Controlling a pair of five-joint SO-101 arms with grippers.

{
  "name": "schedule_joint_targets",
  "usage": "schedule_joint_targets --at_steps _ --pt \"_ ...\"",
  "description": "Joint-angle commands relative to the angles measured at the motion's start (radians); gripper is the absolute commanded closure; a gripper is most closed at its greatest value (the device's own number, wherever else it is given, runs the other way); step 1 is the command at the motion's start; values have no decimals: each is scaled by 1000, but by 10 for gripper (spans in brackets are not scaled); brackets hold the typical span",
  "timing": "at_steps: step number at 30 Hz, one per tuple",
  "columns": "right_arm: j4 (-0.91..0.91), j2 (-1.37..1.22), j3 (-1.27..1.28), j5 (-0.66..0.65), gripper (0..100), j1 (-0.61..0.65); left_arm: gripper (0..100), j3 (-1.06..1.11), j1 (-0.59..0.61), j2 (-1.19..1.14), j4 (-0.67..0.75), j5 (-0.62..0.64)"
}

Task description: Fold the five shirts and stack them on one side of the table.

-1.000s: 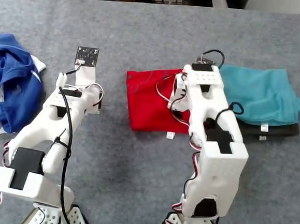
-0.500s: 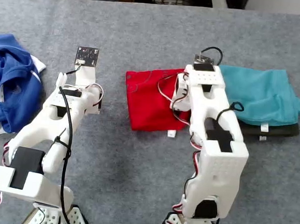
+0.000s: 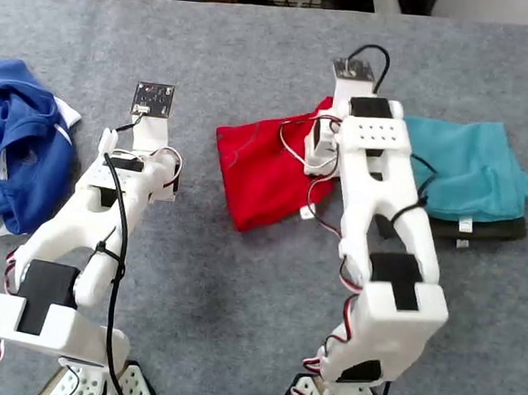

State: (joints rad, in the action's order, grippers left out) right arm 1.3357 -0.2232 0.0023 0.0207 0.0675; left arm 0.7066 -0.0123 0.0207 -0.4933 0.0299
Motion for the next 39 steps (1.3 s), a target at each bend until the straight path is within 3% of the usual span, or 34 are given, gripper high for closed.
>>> schedule_joint_targets --at_steps 1,15,21,29,35,39 --pt "8 101 -50 -64 985 -2 970 -2 7 14 15 5" --pt "64 110 -351 -324 985 -207 970 -2 7 14 14 5" --pt "57 104 -381 -422 985 -381 970 -1 7 14 14 5" --pt "58 -28 -487 -462 985 -624 970 -1 7 14 14 5" --pt "63 -142 -527 -463 984 -687 969 -1 7 14 14 5" --pt "61 -177 -527 -539 983 -720 969 -1 7 14 14 5"
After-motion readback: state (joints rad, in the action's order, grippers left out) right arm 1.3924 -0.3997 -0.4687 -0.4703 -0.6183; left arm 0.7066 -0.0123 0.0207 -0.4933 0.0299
